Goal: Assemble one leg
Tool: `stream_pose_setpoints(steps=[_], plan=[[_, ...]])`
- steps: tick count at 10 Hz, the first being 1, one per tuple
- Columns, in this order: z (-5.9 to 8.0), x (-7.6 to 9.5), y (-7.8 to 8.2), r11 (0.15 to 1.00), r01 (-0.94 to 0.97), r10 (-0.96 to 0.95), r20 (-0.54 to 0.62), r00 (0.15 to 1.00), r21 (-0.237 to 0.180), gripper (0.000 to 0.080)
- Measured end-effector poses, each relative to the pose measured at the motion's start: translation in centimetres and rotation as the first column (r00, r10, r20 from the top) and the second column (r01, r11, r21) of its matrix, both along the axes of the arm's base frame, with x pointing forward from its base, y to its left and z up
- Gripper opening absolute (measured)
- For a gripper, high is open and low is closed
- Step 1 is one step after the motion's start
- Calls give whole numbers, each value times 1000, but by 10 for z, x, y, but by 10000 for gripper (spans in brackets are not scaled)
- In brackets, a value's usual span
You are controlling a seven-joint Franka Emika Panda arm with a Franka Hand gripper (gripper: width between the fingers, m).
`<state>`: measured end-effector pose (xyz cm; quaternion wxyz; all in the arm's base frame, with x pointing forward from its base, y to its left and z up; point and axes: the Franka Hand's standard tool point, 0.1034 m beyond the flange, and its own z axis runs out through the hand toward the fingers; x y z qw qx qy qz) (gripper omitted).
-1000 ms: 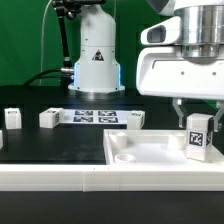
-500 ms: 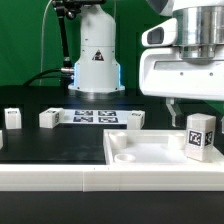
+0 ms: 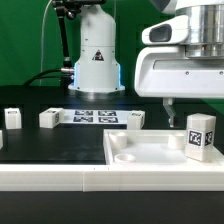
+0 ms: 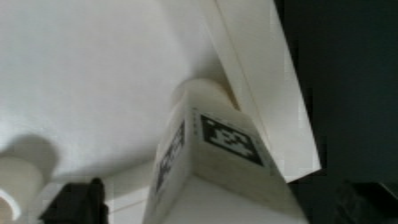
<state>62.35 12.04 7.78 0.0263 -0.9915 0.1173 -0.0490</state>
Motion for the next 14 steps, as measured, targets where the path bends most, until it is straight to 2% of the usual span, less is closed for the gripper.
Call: stream_pose_setpoints(steps=[1, 3, 6, 7, 9, 10, 11, 12, 13, 14], plan=[[0, 0, 1, 992, -123, 124, 4, 992, -25, 649], [0, -1, 6, 967, -251, 251, 4, 968, -48, 649], [1, 0, 9, 855, -509, 509, -29, 860, -102, 649], [1, 0, 5, 801, -589, 588, -36, 808, -109, 649], [1, 1, 3, 750, -651, 651, -44, 758, -118, 649], [1, 1, 3, 754, -647, 647, -43, 762, -117, 554], [1, 1, 3, 754, -647, 647, -43, 762, -117, 346], [1, 1, 3, 754, -646, 646, -43, 762, -117, 346], [1, 1, 3, 769, -628, 628, -41, 777, -116, 290], [0, 1, 3, 776, -620, 620, -36, 784, -117, 290]])
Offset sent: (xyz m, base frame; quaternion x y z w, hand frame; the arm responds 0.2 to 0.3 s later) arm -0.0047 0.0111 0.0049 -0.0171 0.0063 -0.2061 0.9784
